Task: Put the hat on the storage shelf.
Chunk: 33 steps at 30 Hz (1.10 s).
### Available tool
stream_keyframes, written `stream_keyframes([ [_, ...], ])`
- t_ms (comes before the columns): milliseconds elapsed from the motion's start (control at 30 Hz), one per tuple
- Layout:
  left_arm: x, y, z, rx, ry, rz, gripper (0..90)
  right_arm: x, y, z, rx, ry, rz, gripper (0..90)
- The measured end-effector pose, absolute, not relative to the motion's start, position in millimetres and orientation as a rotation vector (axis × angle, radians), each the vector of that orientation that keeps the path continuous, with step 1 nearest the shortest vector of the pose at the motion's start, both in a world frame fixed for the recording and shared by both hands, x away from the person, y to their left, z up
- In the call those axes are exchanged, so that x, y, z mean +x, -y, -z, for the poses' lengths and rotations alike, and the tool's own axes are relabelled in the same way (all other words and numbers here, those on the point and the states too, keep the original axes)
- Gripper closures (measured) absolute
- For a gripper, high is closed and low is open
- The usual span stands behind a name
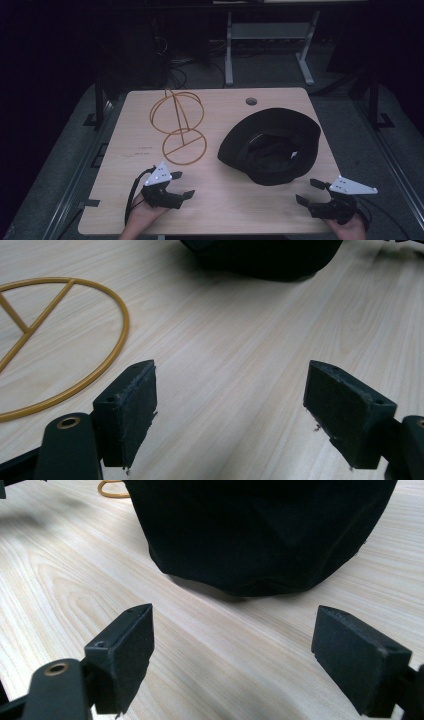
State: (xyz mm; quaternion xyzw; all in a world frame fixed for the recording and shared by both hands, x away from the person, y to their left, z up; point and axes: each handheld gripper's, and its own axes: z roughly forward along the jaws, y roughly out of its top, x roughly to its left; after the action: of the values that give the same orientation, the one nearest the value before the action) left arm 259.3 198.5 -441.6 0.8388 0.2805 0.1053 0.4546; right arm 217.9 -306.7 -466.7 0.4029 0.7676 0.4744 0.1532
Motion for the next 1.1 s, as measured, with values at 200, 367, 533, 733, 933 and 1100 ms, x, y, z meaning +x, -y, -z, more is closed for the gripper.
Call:
stream_keyframes([
  [200,259,-192,440,2.071,-0.676,-0.246,20.9,218,307,467,1.156,-2.201,-1.358,16.6],
  [367,259,-182,439,2.081,-0.654,-0.231,20.9,218,309,466,1.166,-2.191,-1.365,16.5],
  [533,260,-169,434,2.1,-0.621,-0.22,20.9,217,310,465,1.168,-2.183,-1.37,16.5],
  [733,263,-141,417,2.105,-0.54,-0.197,21.9,218,310,465,1.158,-2.182,-1.377,16.5],
  [933,271,-109,401,2.119,-0.46,-0.209,22.1,216,310,464,1.16,-2.18,-1.382,16.5],
  [1100,284,-87,391,2.137,-0.42,-0.234,22.5,216,311,464,1.165,-2.179,-1.386,16.5],
])
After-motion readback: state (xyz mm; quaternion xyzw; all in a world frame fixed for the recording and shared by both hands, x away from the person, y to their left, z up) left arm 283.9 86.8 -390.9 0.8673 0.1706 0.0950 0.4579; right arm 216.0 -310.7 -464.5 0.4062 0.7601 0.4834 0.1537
